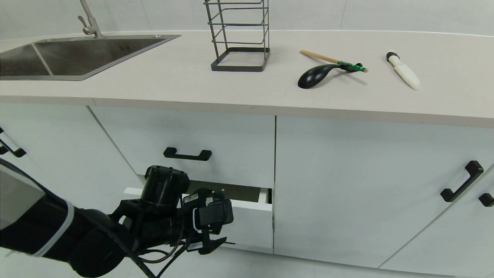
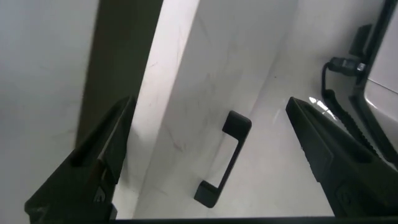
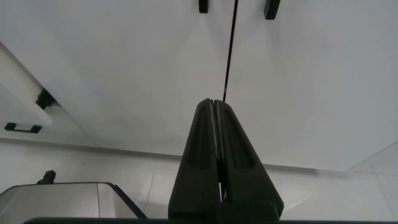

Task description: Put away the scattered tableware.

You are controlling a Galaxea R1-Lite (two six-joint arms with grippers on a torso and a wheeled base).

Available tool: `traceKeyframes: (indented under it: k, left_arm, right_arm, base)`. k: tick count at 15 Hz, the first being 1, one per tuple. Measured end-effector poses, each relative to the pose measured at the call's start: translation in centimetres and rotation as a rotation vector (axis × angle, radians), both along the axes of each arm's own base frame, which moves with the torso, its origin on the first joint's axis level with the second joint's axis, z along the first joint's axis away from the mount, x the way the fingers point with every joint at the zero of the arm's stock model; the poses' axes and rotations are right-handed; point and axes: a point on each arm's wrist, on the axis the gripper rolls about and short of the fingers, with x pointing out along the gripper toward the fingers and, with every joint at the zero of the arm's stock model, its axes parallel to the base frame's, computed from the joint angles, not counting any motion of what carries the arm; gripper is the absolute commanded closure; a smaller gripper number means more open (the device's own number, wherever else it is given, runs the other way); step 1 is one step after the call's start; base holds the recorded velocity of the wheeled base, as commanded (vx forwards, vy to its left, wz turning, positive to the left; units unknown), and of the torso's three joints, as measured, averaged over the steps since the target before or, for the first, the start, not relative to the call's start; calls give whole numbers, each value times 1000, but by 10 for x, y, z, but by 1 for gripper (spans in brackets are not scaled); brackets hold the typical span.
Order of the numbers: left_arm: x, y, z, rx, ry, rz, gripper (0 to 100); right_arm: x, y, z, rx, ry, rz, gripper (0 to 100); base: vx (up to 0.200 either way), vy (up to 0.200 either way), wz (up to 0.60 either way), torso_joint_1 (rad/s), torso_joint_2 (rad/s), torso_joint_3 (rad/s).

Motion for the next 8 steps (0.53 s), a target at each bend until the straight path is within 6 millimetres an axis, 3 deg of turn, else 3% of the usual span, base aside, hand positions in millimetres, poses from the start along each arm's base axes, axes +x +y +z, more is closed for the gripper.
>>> traceKeyframes:
  k: [2,5,8]
  left_arm:
    - [-21,10,0,10,23,-2,0]
    - [-72,30,0,25,71,-17,0]
    - [-93,38,8,5,42,-27,0]
  right_arm:
    - [0,0,0,0,0,0,100]
    - [0,0,0,0,0,-1,100]
    - [0,0,0,0,0,0,100]
  base:
    - [0,0,0,0,0,0]
    - [0,0,0,0,0,0]
    - [0,0,0,0,0,0]
